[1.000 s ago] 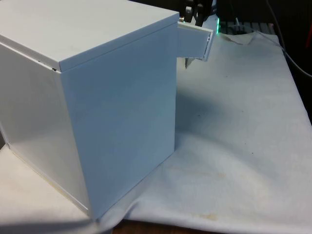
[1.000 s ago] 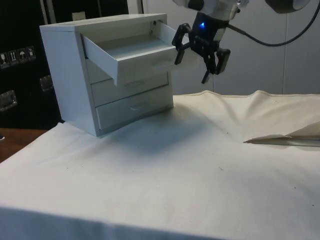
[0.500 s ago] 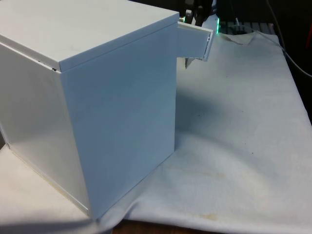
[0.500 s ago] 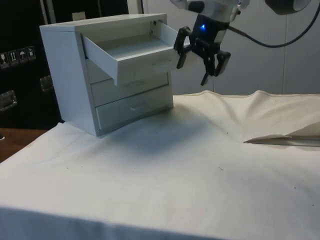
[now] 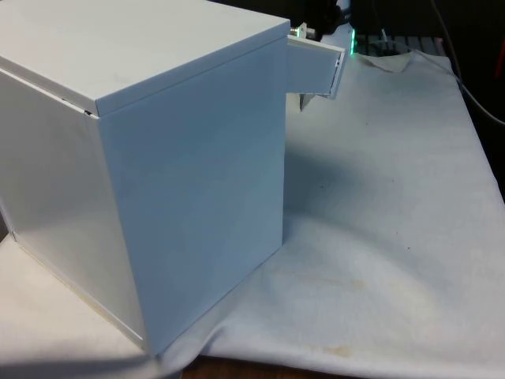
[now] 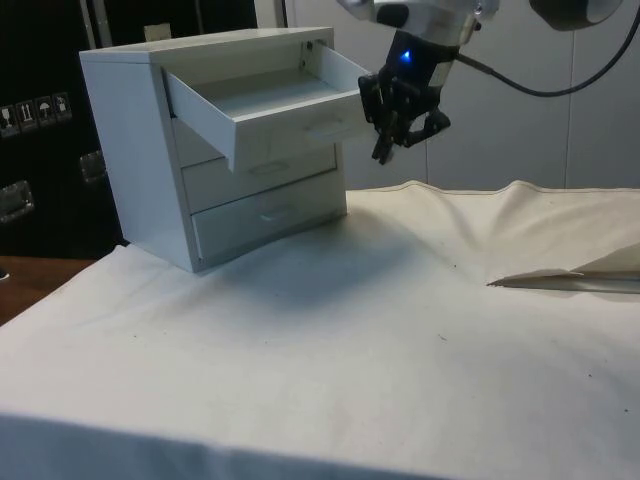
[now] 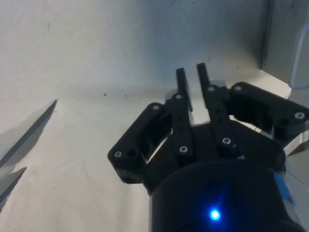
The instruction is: Open the drawer, then close it.
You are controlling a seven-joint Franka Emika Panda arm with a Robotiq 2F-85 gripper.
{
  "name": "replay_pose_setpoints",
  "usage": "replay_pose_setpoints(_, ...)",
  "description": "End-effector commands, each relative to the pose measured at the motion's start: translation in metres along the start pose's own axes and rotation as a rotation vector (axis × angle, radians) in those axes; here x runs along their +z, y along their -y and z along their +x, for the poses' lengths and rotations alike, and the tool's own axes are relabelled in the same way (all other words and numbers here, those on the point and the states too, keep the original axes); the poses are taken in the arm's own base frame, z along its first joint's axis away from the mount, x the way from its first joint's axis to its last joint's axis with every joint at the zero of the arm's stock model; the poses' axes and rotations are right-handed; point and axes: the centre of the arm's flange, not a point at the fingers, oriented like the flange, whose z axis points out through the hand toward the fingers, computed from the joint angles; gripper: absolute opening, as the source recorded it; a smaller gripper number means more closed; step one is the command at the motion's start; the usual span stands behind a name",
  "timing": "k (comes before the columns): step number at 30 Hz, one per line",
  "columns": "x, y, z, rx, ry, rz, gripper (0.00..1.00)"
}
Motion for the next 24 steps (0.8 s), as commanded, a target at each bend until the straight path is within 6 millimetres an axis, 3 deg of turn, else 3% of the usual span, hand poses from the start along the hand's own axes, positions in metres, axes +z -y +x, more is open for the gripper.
replay_pose_setpoints(1,-0.0012,-0.0013,0.0001,0.0,-0.004,-0.01,0.04)
replay_pose_setpoints(2,-0.001,-0.0008,0.0001,0.0,-0.004,-0.009,0.0)
replay_pose_setpoints(24,0.001,-0.0028,-0.0009,-0.003,0.007,-0.003,0.0)
